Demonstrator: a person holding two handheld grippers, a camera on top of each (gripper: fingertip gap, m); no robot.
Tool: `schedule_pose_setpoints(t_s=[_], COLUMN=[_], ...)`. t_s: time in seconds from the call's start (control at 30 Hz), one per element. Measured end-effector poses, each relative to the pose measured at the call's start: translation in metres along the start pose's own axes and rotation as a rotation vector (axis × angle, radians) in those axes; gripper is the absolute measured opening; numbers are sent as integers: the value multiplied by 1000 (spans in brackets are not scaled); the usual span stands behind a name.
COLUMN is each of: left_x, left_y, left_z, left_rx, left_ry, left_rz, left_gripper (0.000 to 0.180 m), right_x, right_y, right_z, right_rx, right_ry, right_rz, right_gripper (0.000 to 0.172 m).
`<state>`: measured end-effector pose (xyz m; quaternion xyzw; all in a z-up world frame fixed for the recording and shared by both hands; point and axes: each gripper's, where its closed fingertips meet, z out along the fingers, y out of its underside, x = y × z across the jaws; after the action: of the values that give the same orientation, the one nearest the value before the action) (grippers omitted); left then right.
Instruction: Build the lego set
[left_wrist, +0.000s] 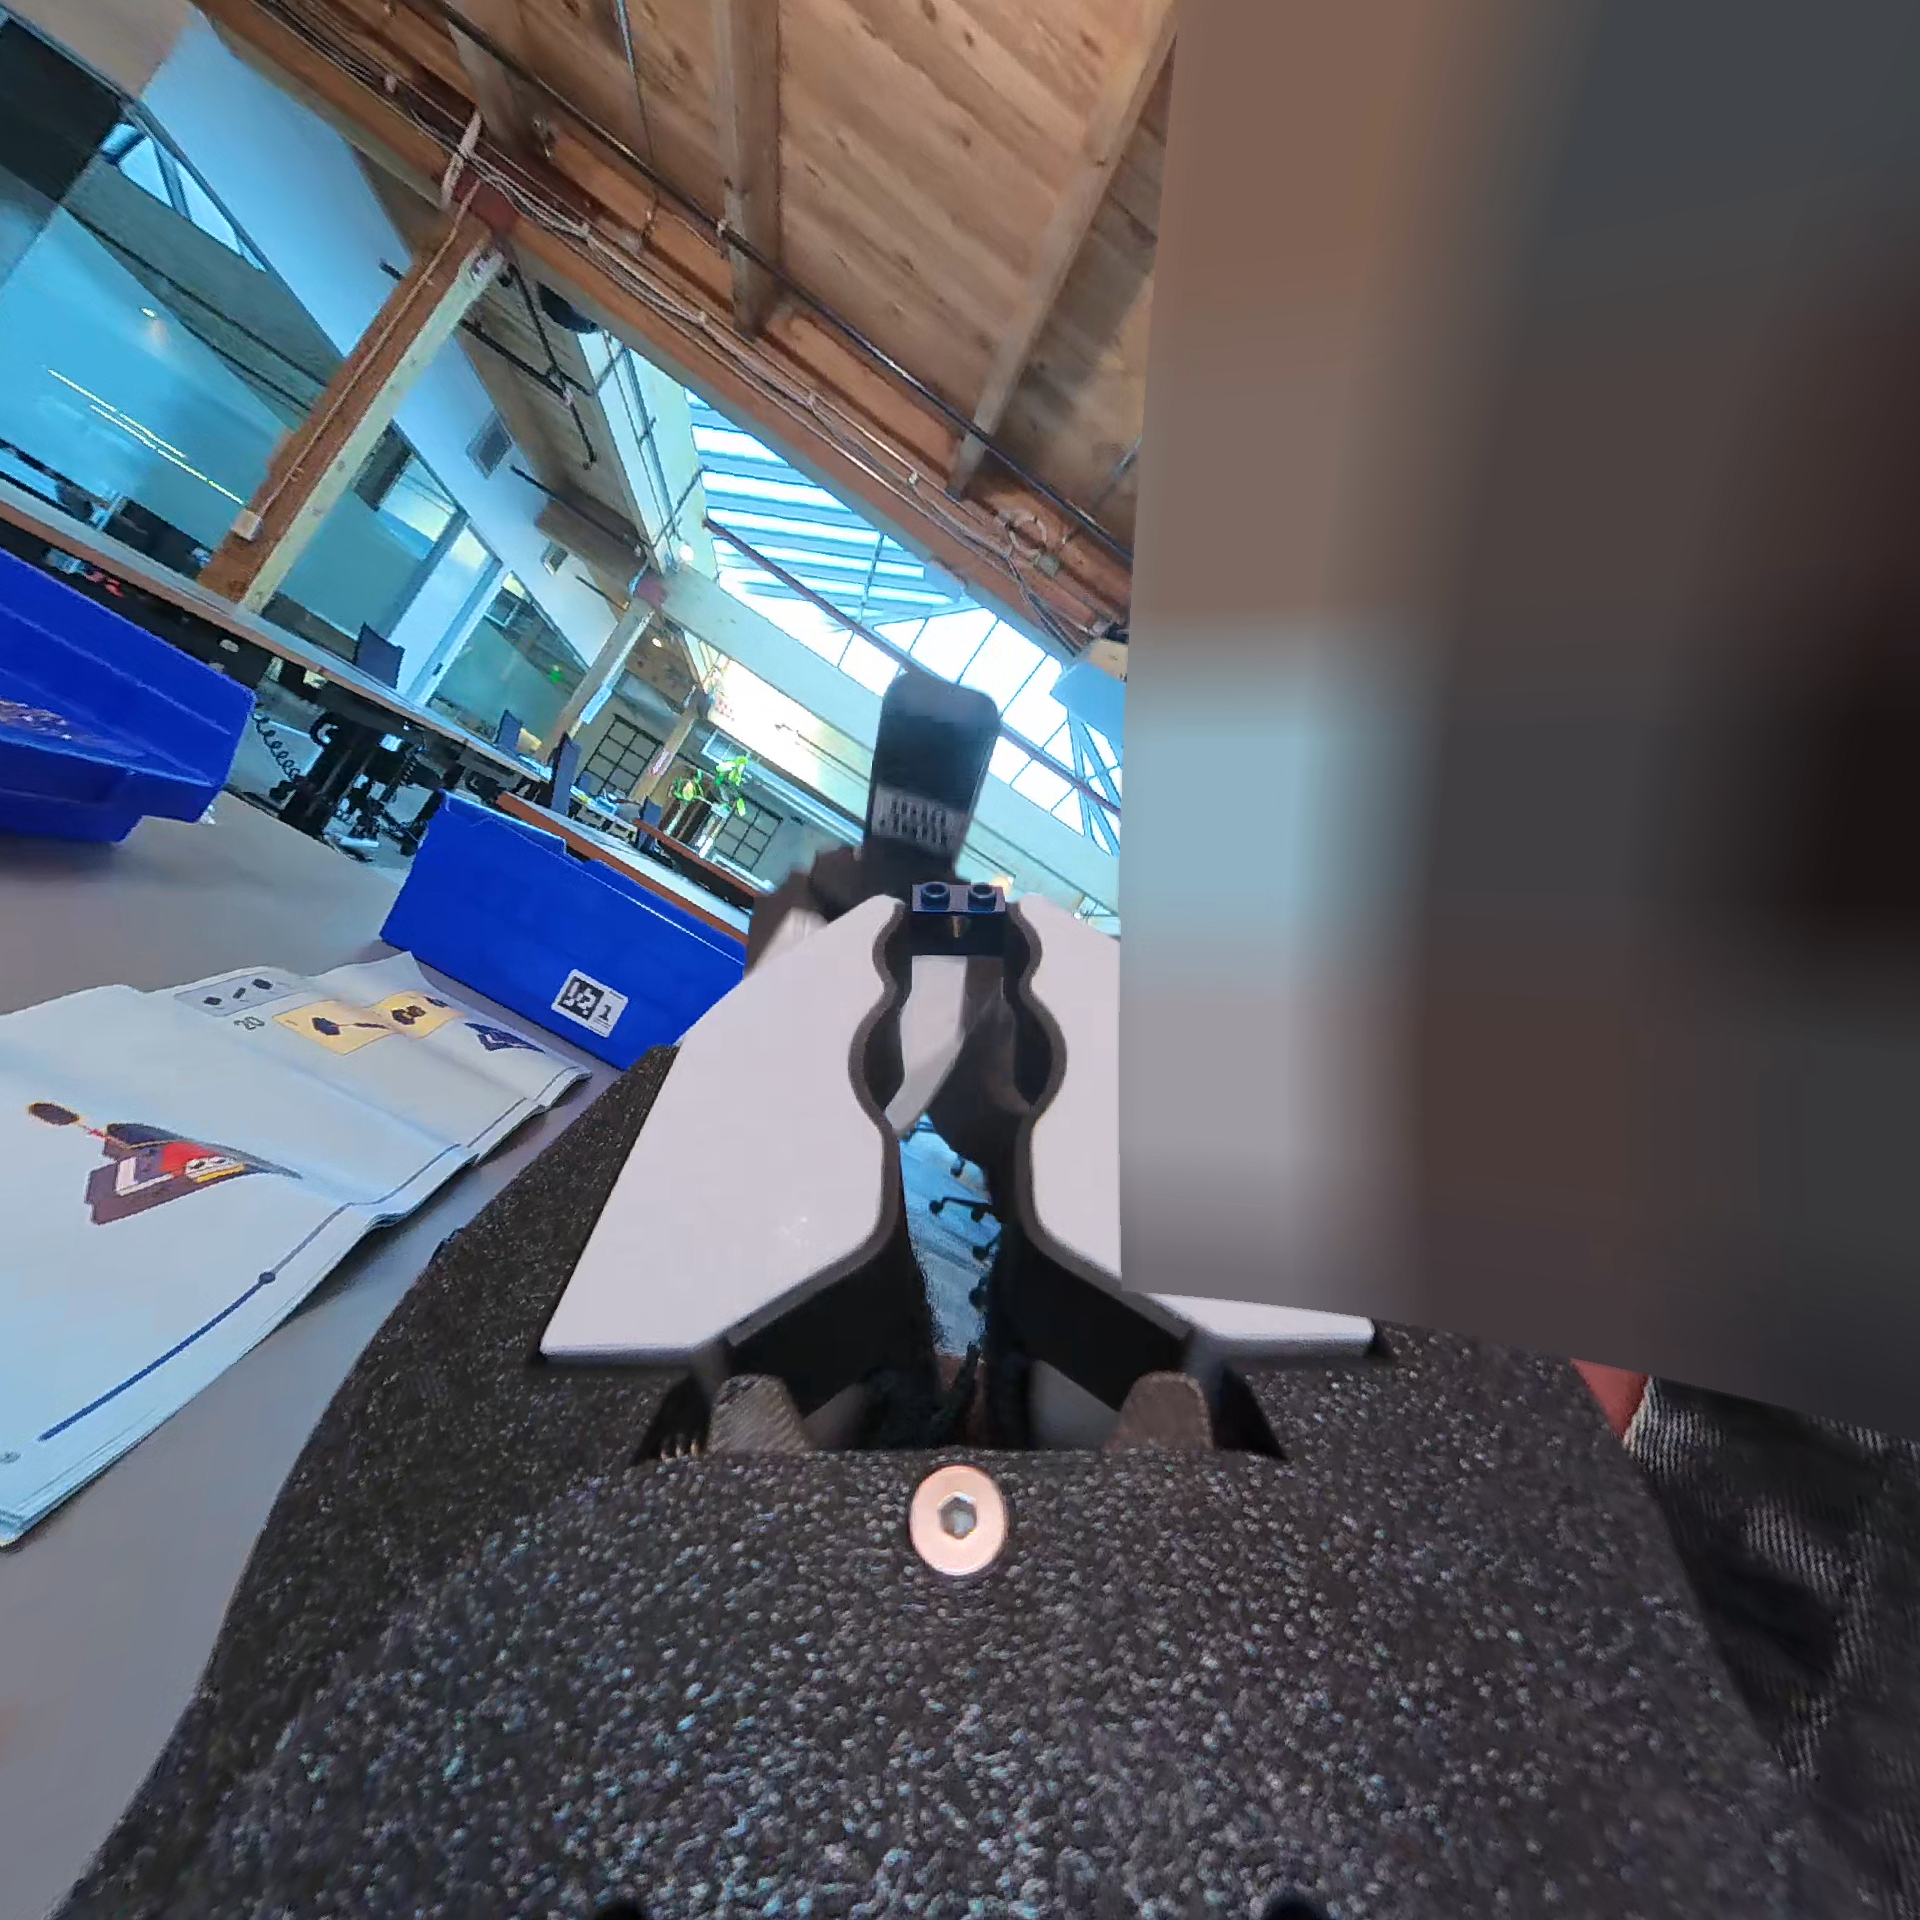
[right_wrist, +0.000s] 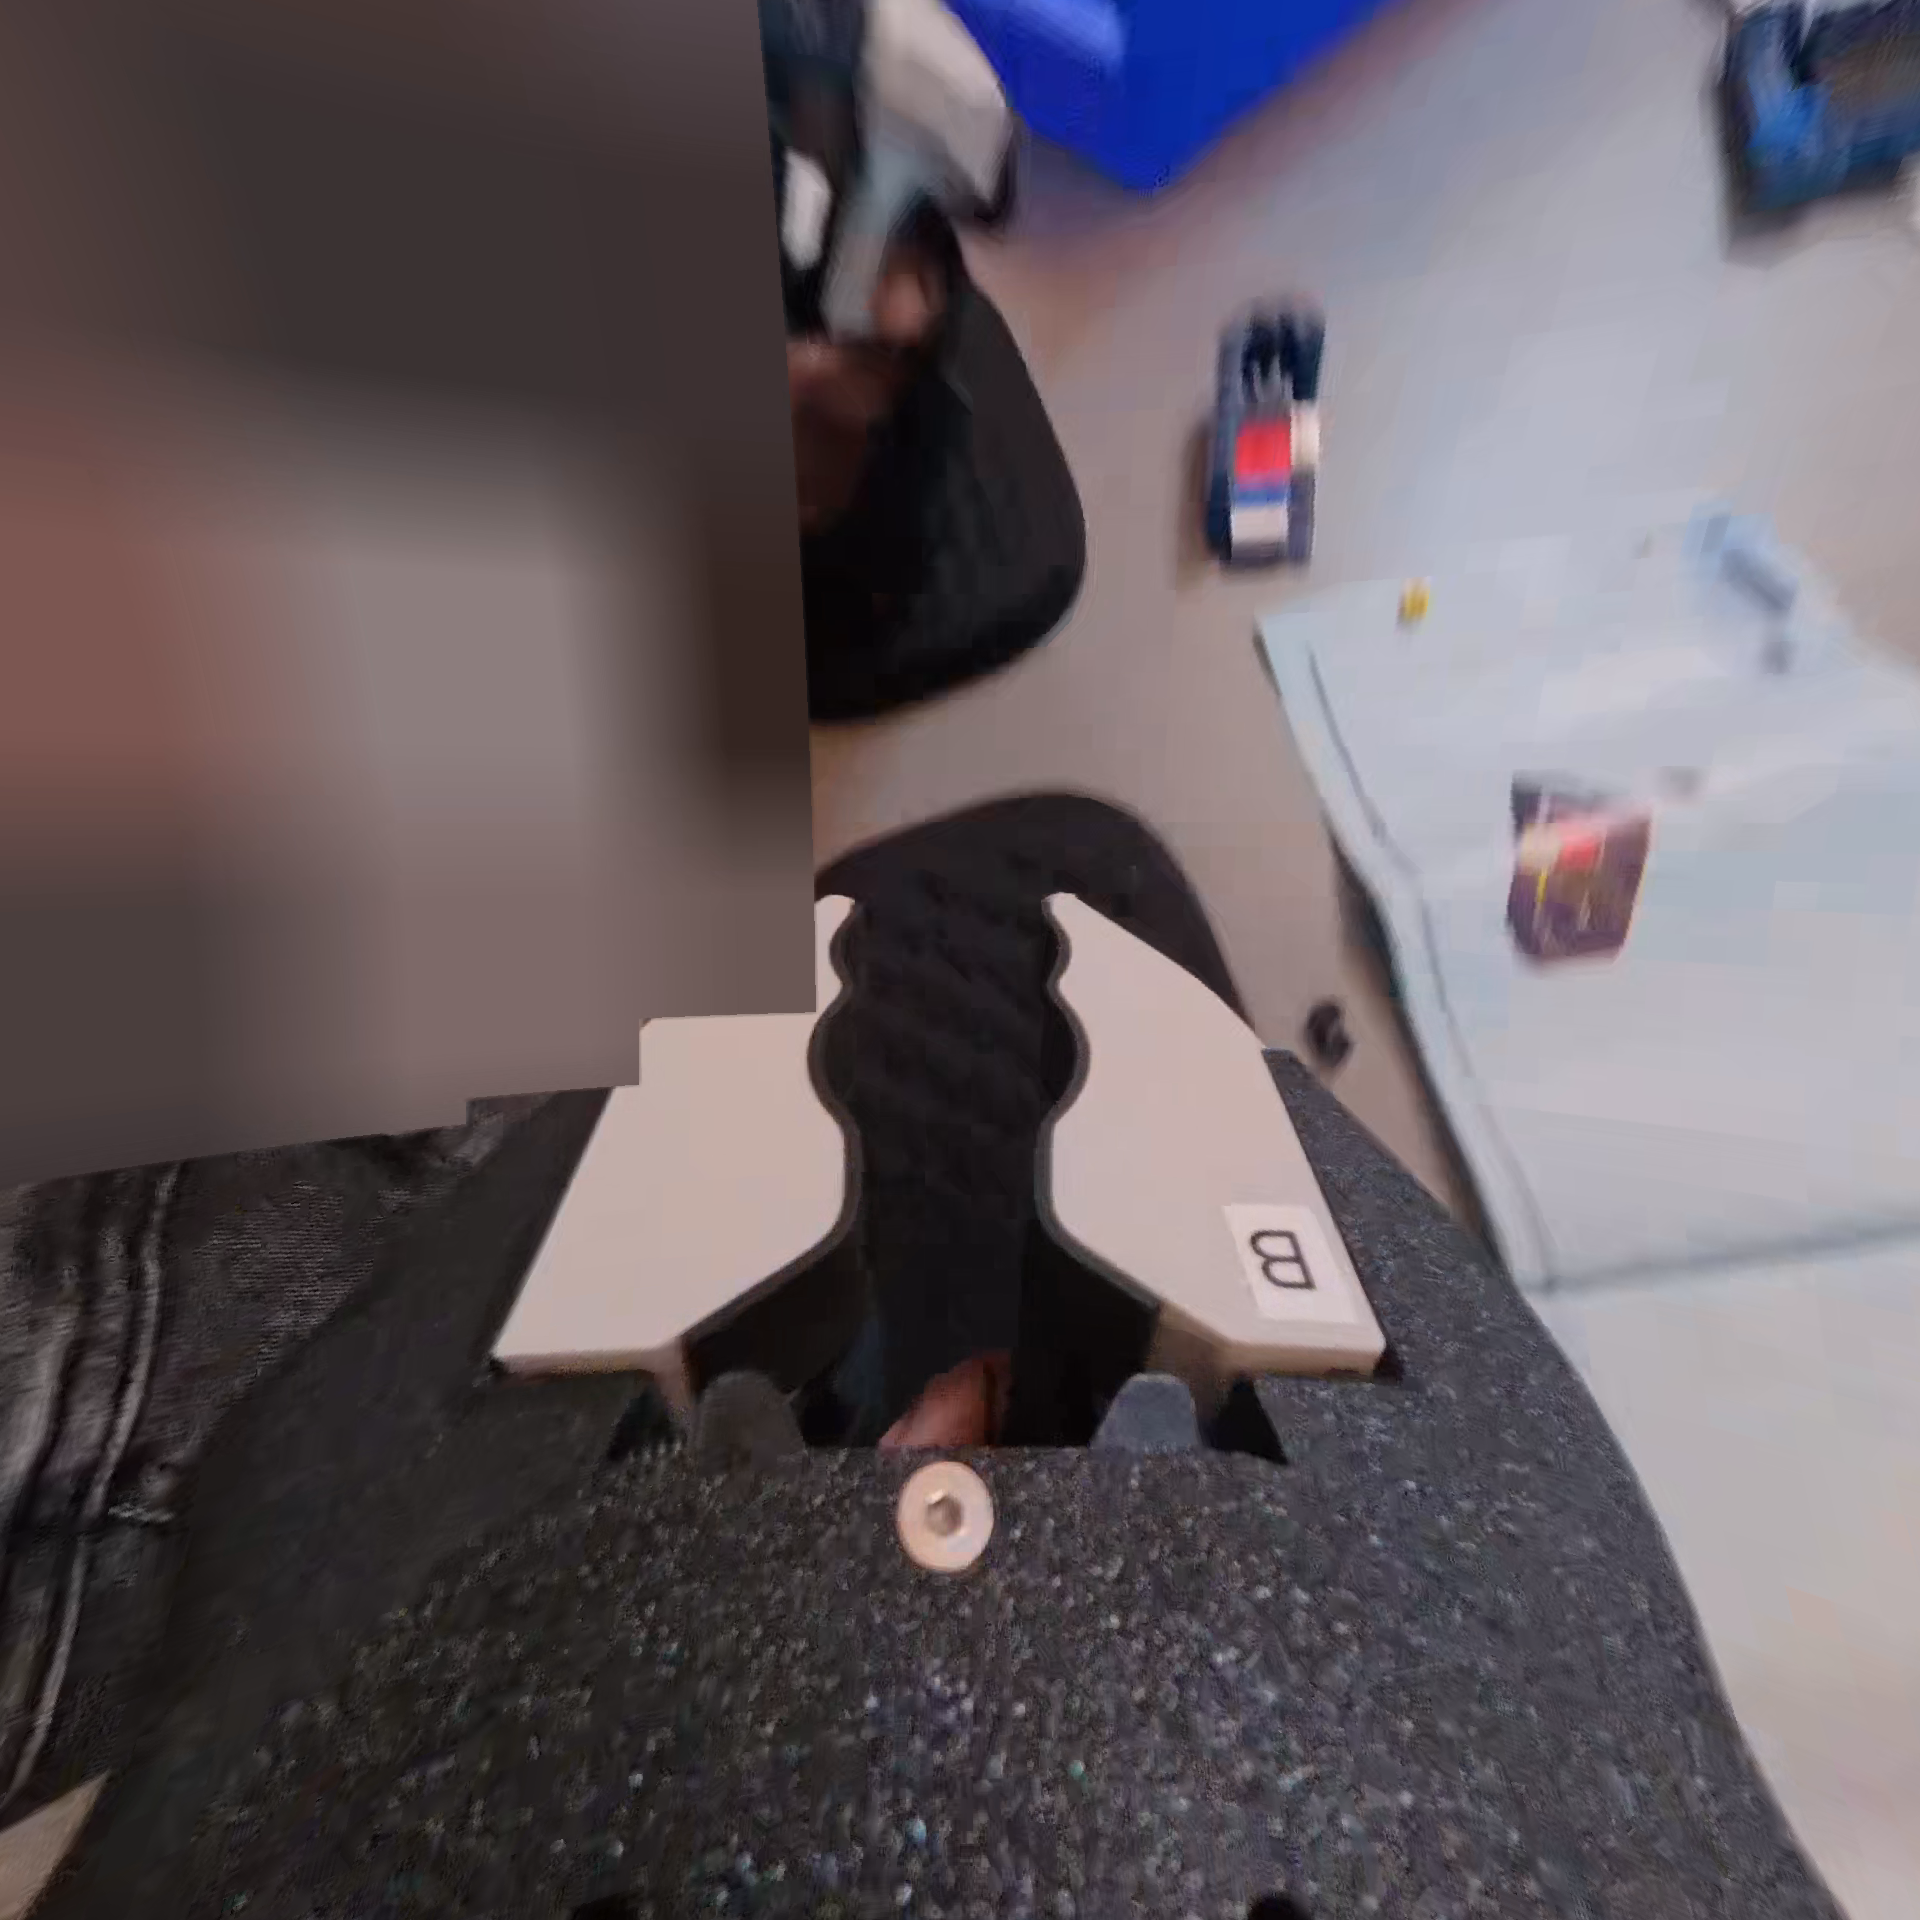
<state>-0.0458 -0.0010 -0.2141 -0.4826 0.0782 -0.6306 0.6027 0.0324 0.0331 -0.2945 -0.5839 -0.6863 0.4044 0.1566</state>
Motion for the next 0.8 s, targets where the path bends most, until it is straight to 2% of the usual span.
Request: schedule_pose_setpoints(t_s=[0.13,0.2,0.27,0.37,0.5,0.63,0.8], left_x=[2,2,2,2,2,0,0], left_y=[1,0,0,3,2,1,1], left_z=[-1,-2,-2,-1,-2,-3,-4], left_rx=[-2,2,7,-11,-4,3,4], left_ry=[10,16,27,27,22,23,19], left_rz=[-2,-22,-42,-48,-46,-56,-57], left_gripper=[16,16,16,16,16,16,16], right_x=[1,0,4,6,7,18,20], right_y=[27,42,45,30,33,37,44], right_z=[10,14,13,9,13,22,31], right_rx=[-33,-81,-109,-129,-310,-477,-593], right_ry=[73,114,197,267,229,169,48], right_rz=[299,340,138,-166,-473,-636,-703], right_gripper=[18,21,17,18,16,16,13])
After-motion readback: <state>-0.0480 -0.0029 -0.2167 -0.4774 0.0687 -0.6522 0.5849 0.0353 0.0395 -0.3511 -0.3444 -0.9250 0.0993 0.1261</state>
